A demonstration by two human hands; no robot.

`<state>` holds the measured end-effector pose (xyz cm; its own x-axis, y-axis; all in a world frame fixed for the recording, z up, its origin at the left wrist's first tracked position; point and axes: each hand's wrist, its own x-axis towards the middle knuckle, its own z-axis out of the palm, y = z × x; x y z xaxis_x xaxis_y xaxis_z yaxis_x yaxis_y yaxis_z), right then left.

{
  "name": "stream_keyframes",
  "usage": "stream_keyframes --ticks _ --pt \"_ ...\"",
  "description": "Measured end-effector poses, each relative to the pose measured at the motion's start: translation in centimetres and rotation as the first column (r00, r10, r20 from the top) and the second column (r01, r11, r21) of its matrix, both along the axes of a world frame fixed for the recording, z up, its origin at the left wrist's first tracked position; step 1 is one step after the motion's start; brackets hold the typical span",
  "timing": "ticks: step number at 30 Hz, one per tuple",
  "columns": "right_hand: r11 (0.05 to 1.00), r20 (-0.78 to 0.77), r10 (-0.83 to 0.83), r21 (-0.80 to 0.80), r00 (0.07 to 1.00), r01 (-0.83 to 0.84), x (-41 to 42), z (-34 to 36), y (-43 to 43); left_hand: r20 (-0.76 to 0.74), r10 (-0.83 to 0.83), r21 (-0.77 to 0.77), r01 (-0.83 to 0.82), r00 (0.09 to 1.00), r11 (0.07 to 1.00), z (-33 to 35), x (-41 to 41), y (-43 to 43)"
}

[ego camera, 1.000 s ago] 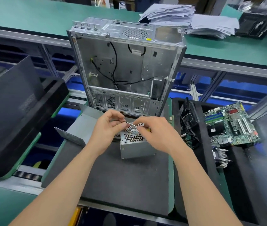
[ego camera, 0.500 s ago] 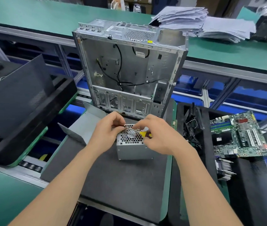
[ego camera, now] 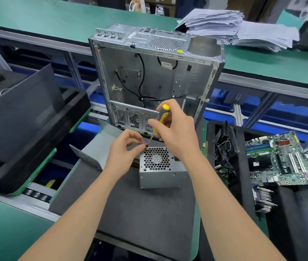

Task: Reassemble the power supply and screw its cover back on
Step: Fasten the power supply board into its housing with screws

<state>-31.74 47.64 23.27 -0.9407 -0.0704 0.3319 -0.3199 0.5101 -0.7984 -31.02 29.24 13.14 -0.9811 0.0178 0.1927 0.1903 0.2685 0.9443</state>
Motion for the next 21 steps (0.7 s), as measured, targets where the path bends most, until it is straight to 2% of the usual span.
stream_keyframes --ticks 3,14,21 --pt "1.000 -0.005 -0.002 0.027 1.000 0.002 -0.8 0.2 -0.8 0.036 -0.020 0.090 0.017 0.999 0.996 -0.4 -0.5 -0.9" --pt "0.974 -0.014 0.003 0.226 1.000 0.001 -1.5 0.1 -1.7 0.067 -0.179 0.075 0.174 0.982 0.982 -1.7 -1.5 -1.4" --pt "0.977 -0.009 0.030 0.213 1.000 -0.027 -1.2 -0.1 -1.5 0.041 -0.152 0.084 0.148 0.988 0.985 -2.0 -1.6 -1.3"
